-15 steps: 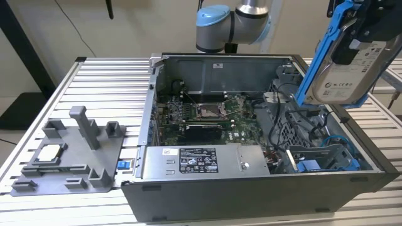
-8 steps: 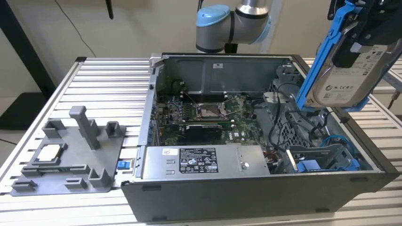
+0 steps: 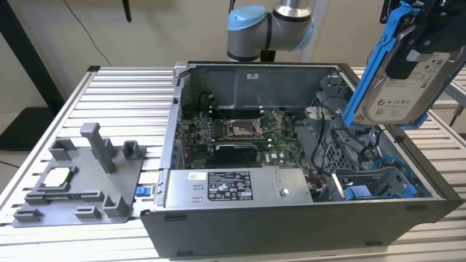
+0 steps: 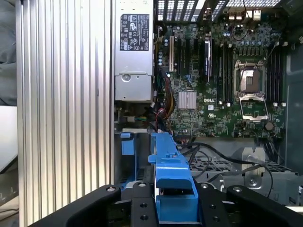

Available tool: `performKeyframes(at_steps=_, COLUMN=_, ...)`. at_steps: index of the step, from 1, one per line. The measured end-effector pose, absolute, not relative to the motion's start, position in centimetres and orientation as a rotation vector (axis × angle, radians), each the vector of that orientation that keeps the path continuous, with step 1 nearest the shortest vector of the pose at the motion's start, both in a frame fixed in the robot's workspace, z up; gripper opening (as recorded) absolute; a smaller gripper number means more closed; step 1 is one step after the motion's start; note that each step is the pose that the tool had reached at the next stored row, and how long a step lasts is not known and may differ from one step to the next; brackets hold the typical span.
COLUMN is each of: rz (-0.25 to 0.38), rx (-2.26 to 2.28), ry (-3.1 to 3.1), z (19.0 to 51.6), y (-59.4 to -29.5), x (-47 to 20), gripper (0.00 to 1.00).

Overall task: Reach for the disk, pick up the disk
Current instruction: 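Pick up the disk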

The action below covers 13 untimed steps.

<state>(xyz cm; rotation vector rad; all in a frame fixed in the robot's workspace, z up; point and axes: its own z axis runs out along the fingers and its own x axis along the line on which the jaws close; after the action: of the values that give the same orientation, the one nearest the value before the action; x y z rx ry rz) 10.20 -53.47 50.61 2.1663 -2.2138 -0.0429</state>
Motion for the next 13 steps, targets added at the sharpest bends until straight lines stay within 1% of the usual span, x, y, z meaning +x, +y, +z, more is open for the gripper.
performKeyframes(at_steps=13, rz=-0.043, rx=2.166, ry=-2.214, z=50.20, y=-54.48, x=10.18, gripper=0.00)
